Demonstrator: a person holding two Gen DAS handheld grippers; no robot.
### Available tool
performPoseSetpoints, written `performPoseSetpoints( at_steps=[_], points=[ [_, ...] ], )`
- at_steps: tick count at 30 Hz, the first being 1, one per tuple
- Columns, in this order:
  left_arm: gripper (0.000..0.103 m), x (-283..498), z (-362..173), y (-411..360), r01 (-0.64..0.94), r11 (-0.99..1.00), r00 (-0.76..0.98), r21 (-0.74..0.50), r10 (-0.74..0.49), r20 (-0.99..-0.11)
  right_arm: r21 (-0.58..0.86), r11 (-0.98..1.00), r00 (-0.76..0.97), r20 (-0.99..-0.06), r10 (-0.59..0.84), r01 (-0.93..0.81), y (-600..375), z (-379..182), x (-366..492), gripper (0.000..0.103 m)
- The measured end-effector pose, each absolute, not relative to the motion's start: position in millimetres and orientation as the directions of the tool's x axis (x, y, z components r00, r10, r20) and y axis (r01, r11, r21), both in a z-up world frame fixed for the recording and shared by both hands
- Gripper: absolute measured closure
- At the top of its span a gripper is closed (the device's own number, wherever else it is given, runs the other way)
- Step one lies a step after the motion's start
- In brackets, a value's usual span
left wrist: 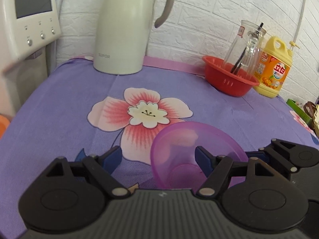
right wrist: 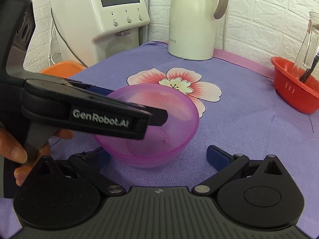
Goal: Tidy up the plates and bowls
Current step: 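Close the left tool on the rim of the pink plastic bowl, then carry the pink bowl with the left tool over the white bowl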
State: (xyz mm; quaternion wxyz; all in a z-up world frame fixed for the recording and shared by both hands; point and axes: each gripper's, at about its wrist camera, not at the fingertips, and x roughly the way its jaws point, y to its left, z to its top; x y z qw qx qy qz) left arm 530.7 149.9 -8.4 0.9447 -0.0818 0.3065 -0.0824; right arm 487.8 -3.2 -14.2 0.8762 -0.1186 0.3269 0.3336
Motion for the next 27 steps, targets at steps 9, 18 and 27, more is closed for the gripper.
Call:
performPoseSetpoints(
  at_steps=[9,18,27],
  points=[
    [0.057,533.7,-10.0,145.7,0.184,0.964,0.797,-0.193,-0.261,-0.544,-0.085,0.726,0.611,-0.612,0.502,-0.682,3.0,-11.5,478.5,0.0],
    [0.057,508.0,17.0,128.2,0.207,0.967,0.839,-0.15,-0.254,-0.481,-0.131,0.732,0.657,-0.565,0.498,-0.668,-6.4,10.1,466.1,0.0],
    [0.057,425.1,70.5,96.7,0.238,0.954,0.842,-0.184,-0.297,-0.45,-0.089,0.745,0.663,-0.534,0.524,-0.661,-47.9,61.9,402.9,0.0]
  ],
)
